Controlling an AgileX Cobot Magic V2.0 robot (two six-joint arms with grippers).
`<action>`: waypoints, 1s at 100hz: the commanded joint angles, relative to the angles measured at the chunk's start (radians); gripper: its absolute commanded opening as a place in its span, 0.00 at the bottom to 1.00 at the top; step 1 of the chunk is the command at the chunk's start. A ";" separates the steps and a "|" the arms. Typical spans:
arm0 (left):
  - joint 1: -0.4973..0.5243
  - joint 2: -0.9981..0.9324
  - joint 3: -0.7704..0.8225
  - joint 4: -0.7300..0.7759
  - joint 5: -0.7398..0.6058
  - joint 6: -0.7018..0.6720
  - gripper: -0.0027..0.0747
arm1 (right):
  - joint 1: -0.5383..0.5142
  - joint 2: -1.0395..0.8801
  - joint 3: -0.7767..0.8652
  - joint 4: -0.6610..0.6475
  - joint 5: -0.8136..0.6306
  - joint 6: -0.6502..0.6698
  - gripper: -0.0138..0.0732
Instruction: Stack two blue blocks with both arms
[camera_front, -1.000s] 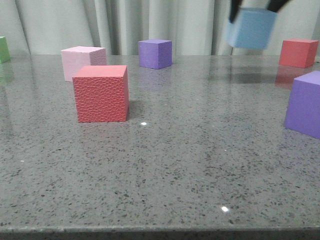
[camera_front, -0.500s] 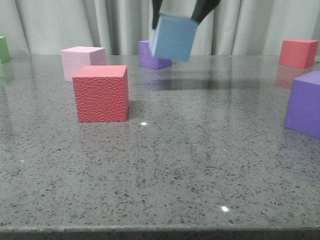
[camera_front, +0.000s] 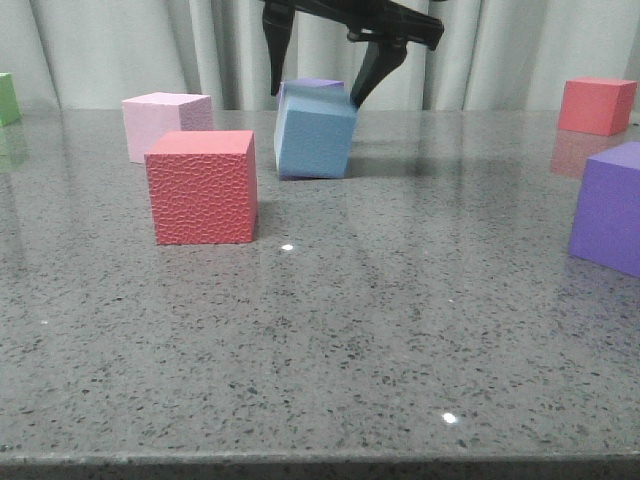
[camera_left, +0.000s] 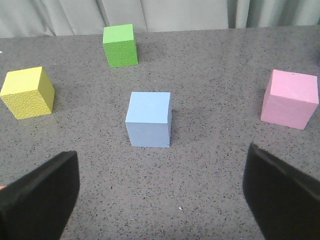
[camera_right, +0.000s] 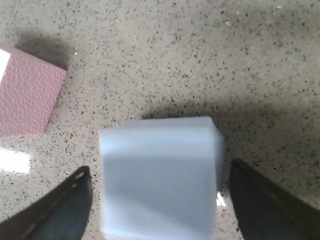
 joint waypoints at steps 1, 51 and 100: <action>0.002 -0.001 -0.036 0.002 -0.065 -0.010 0.86 | -0.001 -0.064 -0.030 0.002 -0.044 -0.004 0.87; 0.044 0.067 -0.090 0.003 -0.055 -0.026 0.86 | -0.001 -0.166 -0.027 0.000 0.020 -0.069 0.86; 0.089 0.487 -0.366 -0.008 0.063 0.020 0.86 | 0.128 -0.303 -0.023 -0.071 0.051 -0.149 0.86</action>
